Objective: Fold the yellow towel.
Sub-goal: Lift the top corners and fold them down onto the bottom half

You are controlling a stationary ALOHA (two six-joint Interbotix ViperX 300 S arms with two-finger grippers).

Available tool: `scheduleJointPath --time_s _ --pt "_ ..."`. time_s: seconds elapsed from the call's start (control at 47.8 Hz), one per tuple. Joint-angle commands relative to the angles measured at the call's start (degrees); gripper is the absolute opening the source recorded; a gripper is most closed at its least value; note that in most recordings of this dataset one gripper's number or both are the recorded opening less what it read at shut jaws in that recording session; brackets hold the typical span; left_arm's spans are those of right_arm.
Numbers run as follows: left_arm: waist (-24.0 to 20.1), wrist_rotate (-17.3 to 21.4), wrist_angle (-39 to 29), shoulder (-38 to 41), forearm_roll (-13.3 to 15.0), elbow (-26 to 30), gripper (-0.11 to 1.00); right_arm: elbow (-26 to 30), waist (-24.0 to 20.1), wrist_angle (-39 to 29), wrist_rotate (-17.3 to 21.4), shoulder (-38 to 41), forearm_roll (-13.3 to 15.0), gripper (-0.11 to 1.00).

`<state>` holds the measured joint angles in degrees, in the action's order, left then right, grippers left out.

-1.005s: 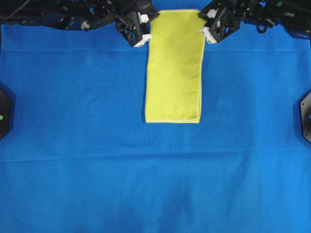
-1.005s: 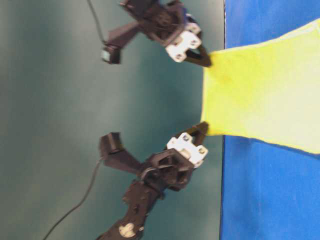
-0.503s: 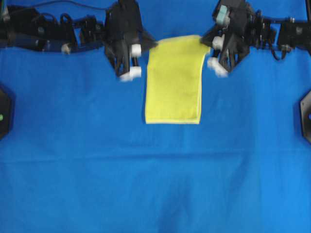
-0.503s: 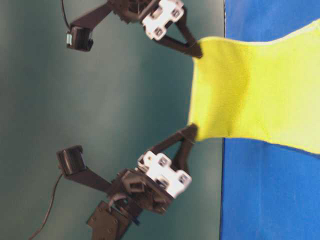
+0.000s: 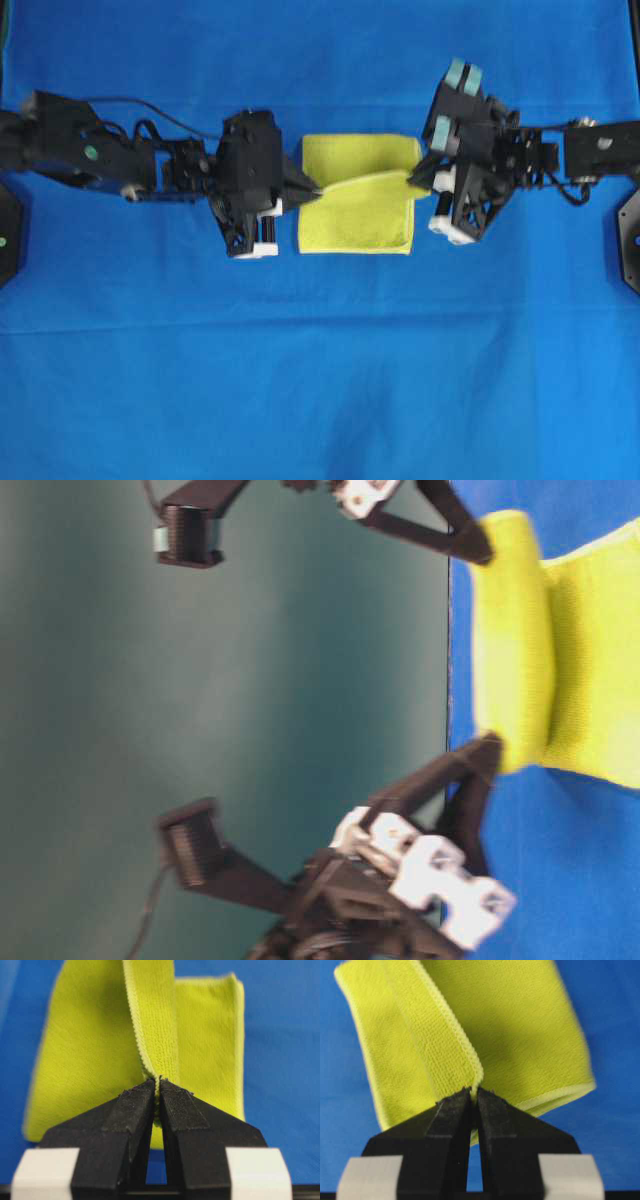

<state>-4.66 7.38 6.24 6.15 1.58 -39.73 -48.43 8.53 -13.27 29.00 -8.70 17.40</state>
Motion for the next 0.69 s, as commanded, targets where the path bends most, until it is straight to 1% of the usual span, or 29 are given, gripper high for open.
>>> scheduleJointPath --time_s 0.0,0.188,0.314,0.461,0.67 --pt "1.8 -0.6 1.1 0.6 0.0 0.3 0.03 -0.3 -0.3 1.9 1.1 1.3 -0.1 0.04" --pt "2.7 -1.3 1.1 2.1 0.0 0.0 0.03 -0.7 -1.1 6.5 4.0 4.7 -0.1 0.04" --pt "2.7 -1.1 1.2 2.1 0.0 0.2 0.03 -0.5 -1.3 7.6 4.3 5.2 -0.2 0.04" --pt "2.7 0.1 1.3 2.2 0.0 0.4 0.03 -0.3 -1.4 7.7 4.4 5.4 -0.4 0.04" --pt "2.7 0.1 1.6 2.4 0.0 0.8 0.03 0.0 -2.3 7.7 4.4 5.4 -0.7 0.04"
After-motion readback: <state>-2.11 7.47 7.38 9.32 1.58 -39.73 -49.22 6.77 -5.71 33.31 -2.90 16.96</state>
